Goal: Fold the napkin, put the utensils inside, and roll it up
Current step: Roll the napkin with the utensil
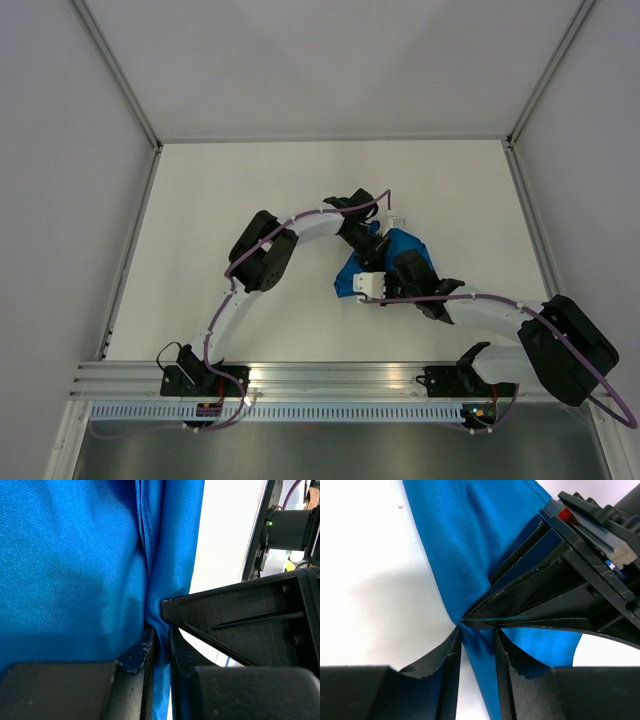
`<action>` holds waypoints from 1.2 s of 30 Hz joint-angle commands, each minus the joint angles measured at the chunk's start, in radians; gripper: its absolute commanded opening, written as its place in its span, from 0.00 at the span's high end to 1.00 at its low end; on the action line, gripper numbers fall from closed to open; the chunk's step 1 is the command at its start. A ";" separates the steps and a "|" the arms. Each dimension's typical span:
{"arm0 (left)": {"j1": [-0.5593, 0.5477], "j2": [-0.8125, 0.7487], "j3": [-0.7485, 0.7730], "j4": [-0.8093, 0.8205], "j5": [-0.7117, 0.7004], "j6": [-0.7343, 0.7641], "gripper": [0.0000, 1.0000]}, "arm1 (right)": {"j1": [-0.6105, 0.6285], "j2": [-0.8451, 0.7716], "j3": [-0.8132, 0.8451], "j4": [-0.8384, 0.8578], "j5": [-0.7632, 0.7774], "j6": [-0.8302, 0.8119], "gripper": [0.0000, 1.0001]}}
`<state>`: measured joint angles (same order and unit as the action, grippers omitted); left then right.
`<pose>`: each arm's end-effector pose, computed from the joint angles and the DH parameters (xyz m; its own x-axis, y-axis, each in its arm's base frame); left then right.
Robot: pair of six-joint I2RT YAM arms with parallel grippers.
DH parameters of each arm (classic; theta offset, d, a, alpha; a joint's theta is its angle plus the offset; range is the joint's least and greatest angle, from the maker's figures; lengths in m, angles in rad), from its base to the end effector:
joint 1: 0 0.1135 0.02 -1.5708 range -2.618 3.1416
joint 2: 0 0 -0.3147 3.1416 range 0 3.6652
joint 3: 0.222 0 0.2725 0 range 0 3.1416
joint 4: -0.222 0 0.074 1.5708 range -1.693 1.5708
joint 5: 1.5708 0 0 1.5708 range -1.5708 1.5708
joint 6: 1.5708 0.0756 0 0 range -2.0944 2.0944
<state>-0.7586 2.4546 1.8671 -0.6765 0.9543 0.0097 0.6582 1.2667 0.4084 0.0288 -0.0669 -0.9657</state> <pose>0.3592 -0.4254 0.1035 -0.6863 0.6582 -0.3095 0.5833 0.2437 -0.7749 0.1914 0.1544 0.1416 0.1994 -0.8831 -0.4247 -0.8474 0.0622 -0.5273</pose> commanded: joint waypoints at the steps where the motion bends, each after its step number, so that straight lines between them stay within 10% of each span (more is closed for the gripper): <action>1: -0.005 0.047 -0.032 -0.115 -0.134 0.032 0.83 | -0.011 0.066 0.018 -0.164 0.006 0.030 0.68; 10: 0.025 -0.058 -0.085 -0.017 -0.134 -0.033 0.61 | -0.011 0.149 0.136 -0.340 -0.088 0.065 0.74; 24: 0.096 -0.233 -0.189 0.199 -0.201 -0.197 0.54 | -0.161 0.315 0.339 -0.616 -0.309 -0.019 0.77; 36: 0.177 -0.609 -0.609 0.630 -0.607 -0.392 0.52 | -0.310 0.606 0.642 -0.966 -0.523 -0.182 0.77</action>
<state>-0.5877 1.9846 1.3750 -0.2543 0.5262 -0.2863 0.3737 1.7504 1.0294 -0.6914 -0.5636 -1.0763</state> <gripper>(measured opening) 0.470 0.319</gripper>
